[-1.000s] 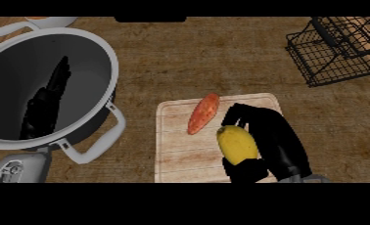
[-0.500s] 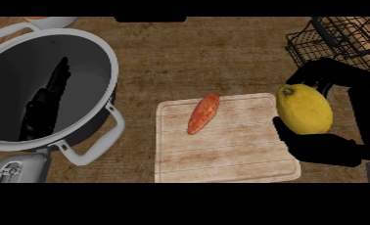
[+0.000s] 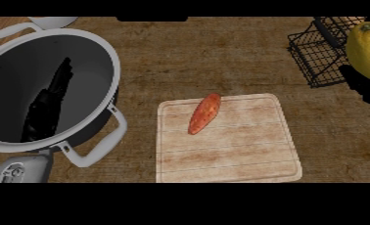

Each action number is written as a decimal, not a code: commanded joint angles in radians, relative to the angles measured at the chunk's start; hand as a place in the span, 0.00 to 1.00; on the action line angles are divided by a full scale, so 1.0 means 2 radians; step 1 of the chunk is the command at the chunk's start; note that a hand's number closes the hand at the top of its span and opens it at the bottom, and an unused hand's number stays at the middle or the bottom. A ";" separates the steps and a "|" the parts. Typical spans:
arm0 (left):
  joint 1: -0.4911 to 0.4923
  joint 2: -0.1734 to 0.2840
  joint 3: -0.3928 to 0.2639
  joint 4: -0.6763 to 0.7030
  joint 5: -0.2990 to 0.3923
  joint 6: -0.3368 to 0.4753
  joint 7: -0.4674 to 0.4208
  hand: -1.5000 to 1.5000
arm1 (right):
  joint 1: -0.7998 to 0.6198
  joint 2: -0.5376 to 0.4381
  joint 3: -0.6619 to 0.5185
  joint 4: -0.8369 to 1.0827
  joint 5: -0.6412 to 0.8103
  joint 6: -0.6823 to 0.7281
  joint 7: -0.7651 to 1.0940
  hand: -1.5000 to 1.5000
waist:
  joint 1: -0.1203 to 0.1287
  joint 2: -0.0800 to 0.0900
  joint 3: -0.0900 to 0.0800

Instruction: Pick the lemon from the cutting board and place it in the tiered basket

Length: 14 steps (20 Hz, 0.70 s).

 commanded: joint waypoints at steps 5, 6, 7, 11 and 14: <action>0.003 -0.007 0.010 0.032 -0.003 -0.005 -0.034 0.50 | -0.050 -0.036 -0.030 0.154 0.016 0.006 -0.131 1.00 | 0.002 0.002 0.000; 0.001 -0.005 0.000 -0.024 -0.011 -0.004 0.026 0.50 | -0.063 -0.022 0.001 0.139 0.037 0.003 -0.101 1.00 | 0.003 0.001 0.000; 0.006 -0.007 0.002 0.007 -0.002 -0.012 -0.010 0.50 | -0.067 -0.059 -0.026 0.188 0.048 -0.001 -0.160 1.00 | 0.005 0.003 0.000; -0.011 0.007 0.012 0.007 0.007 -0.024 -0.001 0.50 | -0.091 -0.070 0.021 0.245 0.146 -0.047 -0.172 1.00 | 0.011 0.005 0.000; 0.002 -0.004 -0.003 -0.017 -0.005 -0.014 0.006 0.50 | -0.075 -0.108 0.034 0.288 0.204 -0.074 -0.219 1.00 | 0.015 0.005 0.000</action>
